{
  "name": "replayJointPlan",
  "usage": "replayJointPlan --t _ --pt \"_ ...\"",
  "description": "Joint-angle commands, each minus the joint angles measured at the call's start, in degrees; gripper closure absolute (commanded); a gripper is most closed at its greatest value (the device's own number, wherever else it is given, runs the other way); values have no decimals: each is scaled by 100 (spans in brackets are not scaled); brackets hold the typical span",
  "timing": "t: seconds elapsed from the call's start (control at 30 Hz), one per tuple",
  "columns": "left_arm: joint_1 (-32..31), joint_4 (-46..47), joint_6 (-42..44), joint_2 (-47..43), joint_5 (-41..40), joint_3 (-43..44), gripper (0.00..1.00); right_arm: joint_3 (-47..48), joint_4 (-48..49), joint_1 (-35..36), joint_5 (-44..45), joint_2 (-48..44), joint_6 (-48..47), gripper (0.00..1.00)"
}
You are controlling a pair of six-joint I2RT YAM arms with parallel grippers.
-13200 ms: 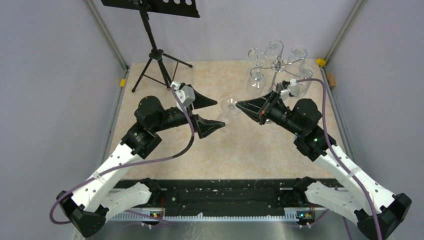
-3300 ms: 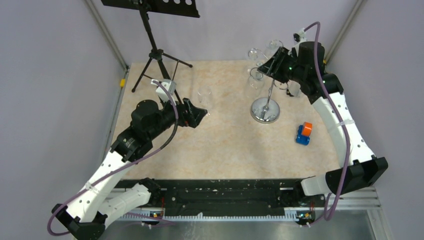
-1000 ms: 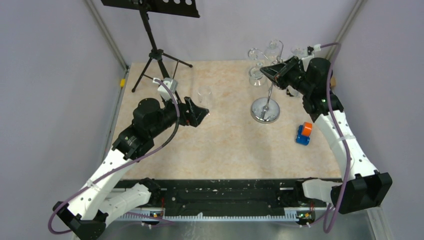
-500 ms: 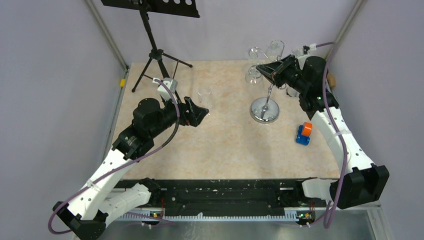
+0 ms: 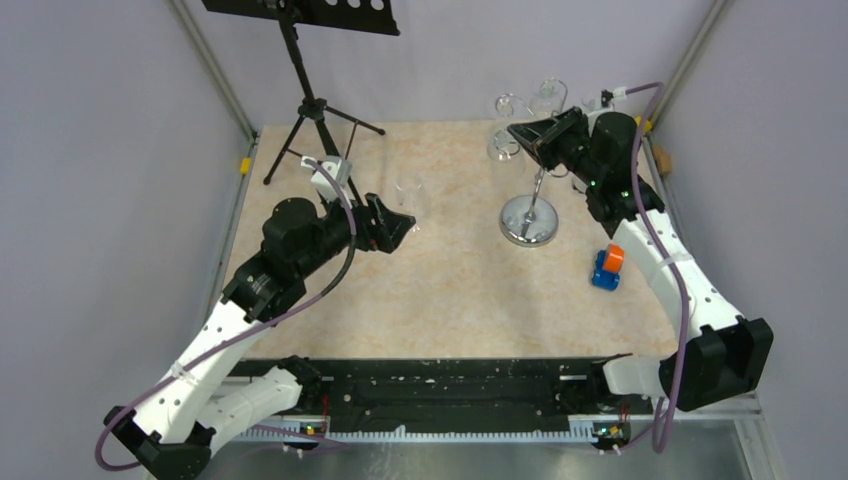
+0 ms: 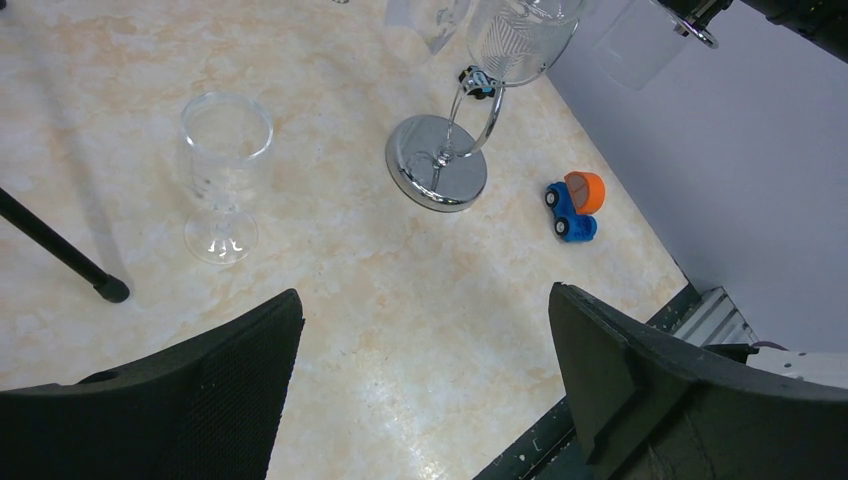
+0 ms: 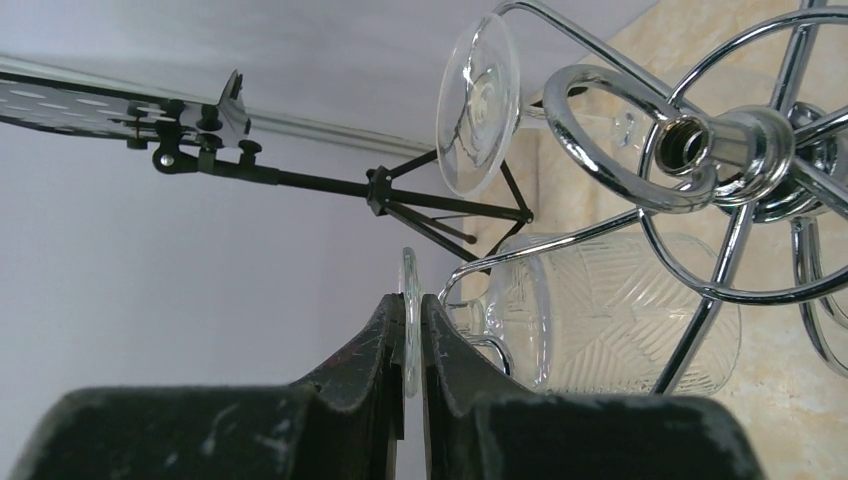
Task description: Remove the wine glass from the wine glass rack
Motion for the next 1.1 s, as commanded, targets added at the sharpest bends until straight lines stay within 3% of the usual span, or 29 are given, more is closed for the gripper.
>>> replayJointPlan --t 0.0,0.37,1.07 --pt "24 281 71 -124 -53 118 4 365 418 124 432 -69 -74 100" --pt "27 263 54 -161 -44 109 4 78 147 136 1312 -628 103 100" --pt "29 299 19 -157 -1 100 4 -401 -38 132 1699 -1415 668 100"
